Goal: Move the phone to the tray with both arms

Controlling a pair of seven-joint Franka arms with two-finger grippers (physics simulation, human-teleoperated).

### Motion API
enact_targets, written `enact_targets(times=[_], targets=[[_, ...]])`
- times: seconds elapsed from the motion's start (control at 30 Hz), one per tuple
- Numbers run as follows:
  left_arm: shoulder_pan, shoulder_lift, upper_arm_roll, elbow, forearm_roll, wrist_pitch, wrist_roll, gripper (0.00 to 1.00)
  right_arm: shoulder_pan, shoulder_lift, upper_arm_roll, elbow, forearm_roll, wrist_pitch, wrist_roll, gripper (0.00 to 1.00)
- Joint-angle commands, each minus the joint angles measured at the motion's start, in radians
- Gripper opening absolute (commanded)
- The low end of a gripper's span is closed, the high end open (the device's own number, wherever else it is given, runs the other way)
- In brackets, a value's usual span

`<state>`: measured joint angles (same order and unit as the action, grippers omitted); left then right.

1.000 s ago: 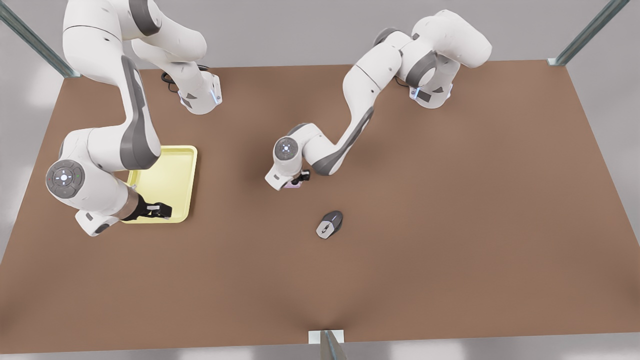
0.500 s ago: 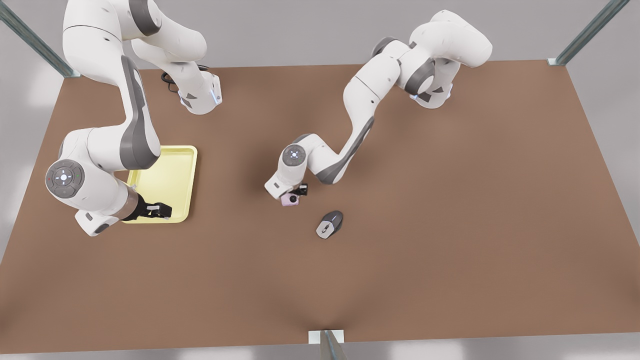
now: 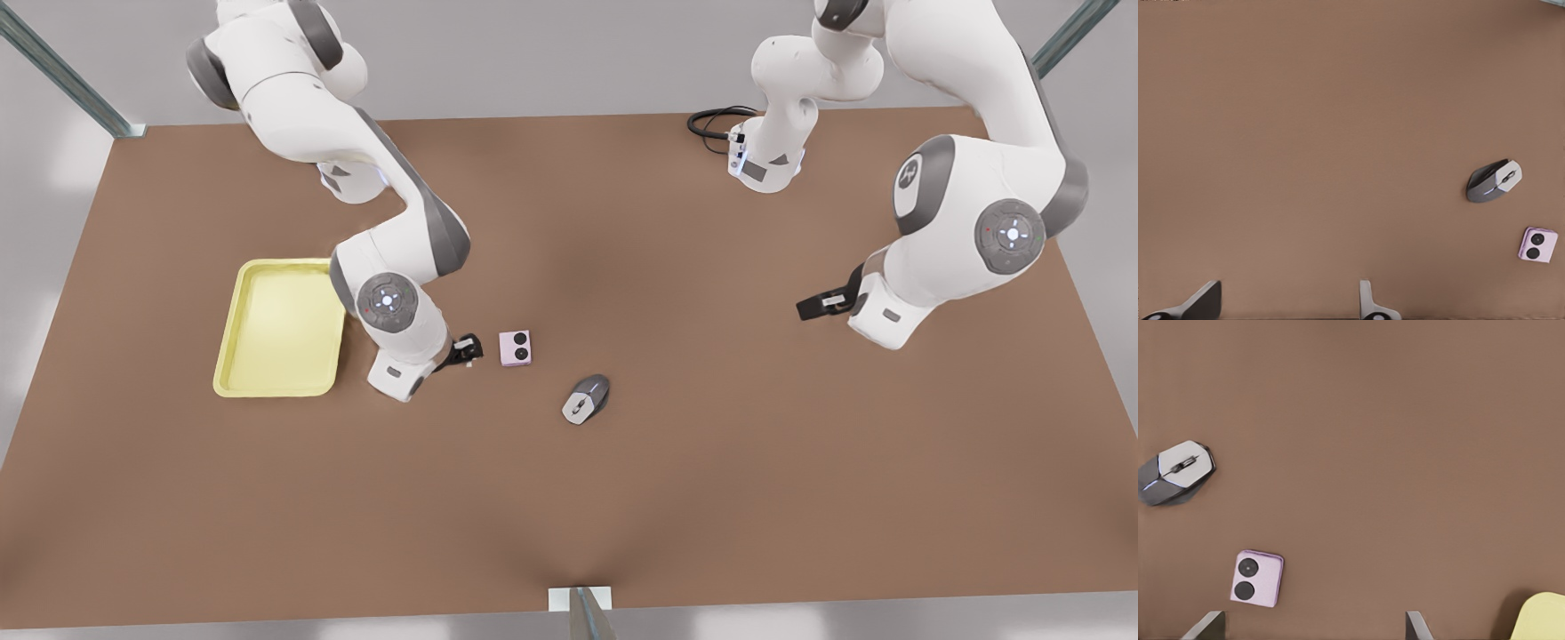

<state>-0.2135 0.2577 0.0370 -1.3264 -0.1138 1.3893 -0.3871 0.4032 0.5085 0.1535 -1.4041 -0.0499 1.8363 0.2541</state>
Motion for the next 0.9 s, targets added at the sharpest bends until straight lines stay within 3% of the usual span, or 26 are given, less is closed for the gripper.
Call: enact_targets(times=[0.0,0.1,0.27,0.43,0.53,0.57,0.87], targets=[[0.000,0.003,-0.003,0.012,-0.032,-0.087,0.341,1.00,0.078,0.067,0.000,0.014,0.004,0.178,0.327,1.00],[0.000,0.018,-0.002,0.007,-0.035,-0.085,0.338,1.00,0.163,0.168,0.000,0.063,0.001,0.268,0.499,1.00],[0.000,0.040,-0.002,0.009,-0.041,-0.084,0.338,1.00,0.195,0.236,0.000,0.039,-0.007,0.323,0.482,1.00],[-0.001,0.049,-0.003,0.010,-0.040,-0.064,0.341,1.00,0.158,0.093,-0.002,-0.251,-0.001,0.442,0.455,1.00],[0.000,0.052,-0.003,0.010,-0.040,-0.062,0.343,1.00,0.103,0.078,0.000,-0.337,0.013,0.511,0.450,1.00],[-0.001,0.055,-0.003,0.010,-0.040,-0.058,0.344,1.00,0.109,0.062,0.000,-0.407,0.039,0.610,0.450,1.00],[0.000,0.071,-0.002,0.012,-0.038,-0.035,0.346,1.00,0.117,0.108,0.008,-0.446,0.042,0.681,0.453,1.00]])
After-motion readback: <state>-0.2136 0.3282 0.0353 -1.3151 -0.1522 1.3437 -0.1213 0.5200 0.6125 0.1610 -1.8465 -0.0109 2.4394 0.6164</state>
